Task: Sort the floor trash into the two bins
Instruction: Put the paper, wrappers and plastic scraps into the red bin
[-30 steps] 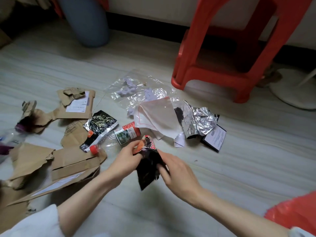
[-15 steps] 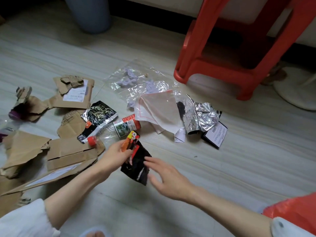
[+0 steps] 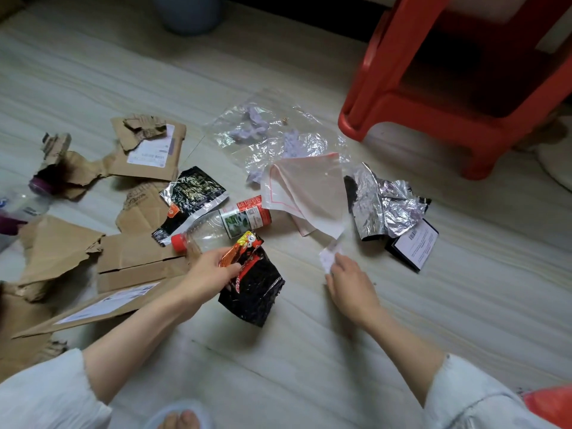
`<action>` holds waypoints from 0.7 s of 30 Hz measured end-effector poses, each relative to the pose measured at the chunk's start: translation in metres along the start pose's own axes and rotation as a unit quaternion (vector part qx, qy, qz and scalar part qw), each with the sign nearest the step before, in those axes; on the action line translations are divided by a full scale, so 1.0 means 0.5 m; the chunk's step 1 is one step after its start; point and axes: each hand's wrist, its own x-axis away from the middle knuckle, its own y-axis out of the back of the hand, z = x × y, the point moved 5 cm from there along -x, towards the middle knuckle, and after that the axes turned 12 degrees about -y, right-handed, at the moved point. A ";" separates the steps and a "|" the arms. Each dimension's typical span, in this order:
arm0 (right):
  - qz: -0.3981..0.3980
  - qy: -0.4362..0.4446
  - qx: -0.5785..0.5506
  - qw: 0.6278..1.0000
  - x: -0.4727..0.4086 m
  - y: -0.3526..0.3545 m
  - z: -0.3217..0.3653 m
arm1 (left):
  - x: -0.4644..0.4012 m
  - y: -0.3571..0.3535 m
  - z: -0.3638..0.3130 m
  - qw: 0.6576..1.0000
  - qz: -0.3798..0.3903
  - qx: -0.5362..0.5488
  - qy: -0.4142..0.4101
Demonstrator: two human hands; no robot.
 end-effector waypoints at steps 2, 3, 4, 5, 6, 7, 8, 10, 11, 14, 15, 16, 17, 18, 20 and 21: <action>-0.018 0.027 -0.014 0.999 0.026 -0.007 0.005 | 0.001 0.000 0.000 1.000 0.002 -0.003 -0.004; -0.020 0.022 -0.034 0.999 0.032 -0.009 0.004 | 0.003 0.001 0.001 1.000 0.003 -0.004 -0.005; -0.019 0.001 -0.064 0.998 0.033 -0.009 -0.001 | 0.007 0.002 0.002 1.000 0.004 -0.005 -0.006; -0.017 -0.033 -0.100 0.994 0.031 -0.007 -0.006 | 0.010 0.003 0.003 1.000 0.005 -0.004 -0.007; -0.013 -0.073 -0.137 0.988 0.028 -0.006 -0.010 | 0.015 0.004 0.001 1.000 0.006 -0.001 -0.009; -0.009 -0.111 -0.168 0.979 0.024 -0.004 -0.011 | 0.019 0.005 0.000 1.000 0.006 0.004 -0.012; -0.004 -0.144 -0.193 0.971 0.018 -0.002 -0.009 | 0.024 0.006 -0.004 1.000 0.005 0.009 -0.014; 0.007 -0.195 -0.230 0.954 0.010 0.001 -0.006 | 0.029 0.008 -0.008 1.000 0.003 0.019 -0.016; 0.011 -0.213 -0.243 0.946 0.007 0.003 -0.005 | 0.030 0.008 -0.010 1.000 0.003 0.022 -0.015; 0.009 -0.264 -0.269 0.926 0.001 0.010 -0.011 | 0.029 0.007 -0.011 1.000 0.010 0.027 -0.009; 0.009 -0.281 -0.274 0.920 -0.001 0.011 -0.013 | 0.028 0.006 -0.010 1.000 0.012 0.028 -0.007; 0.011 -0.297 -0.279 0.913 -0.004 0.011 -0.014 | 0.027 0.006 -0.008 1.000 0.012 0.028 -0.005; 0.015 -0.310 -0.285 0.907 -0.007 0.011 -0.014 | 0.027 0.006 -0.007 1.000 0.013 0.026 -0.003; 0.019 -0.321 -0.290 0.901 -0.010 0.010 -0.014 | 0.026 0.005 -0.005 1.000 0.015 0.022 -0.002; 0.026 -0.326 -0.288 0.900 -0.012 0.004 -0.014 | 0.025 0.002 -0.003 1.000 0.020 0.016 -0.001; 0.026 -0.320 -0.282 0.904 -0.011 0.002 -0.015 | 0.024 0.001 -0.003 1.000 0.022 0.015 -0.001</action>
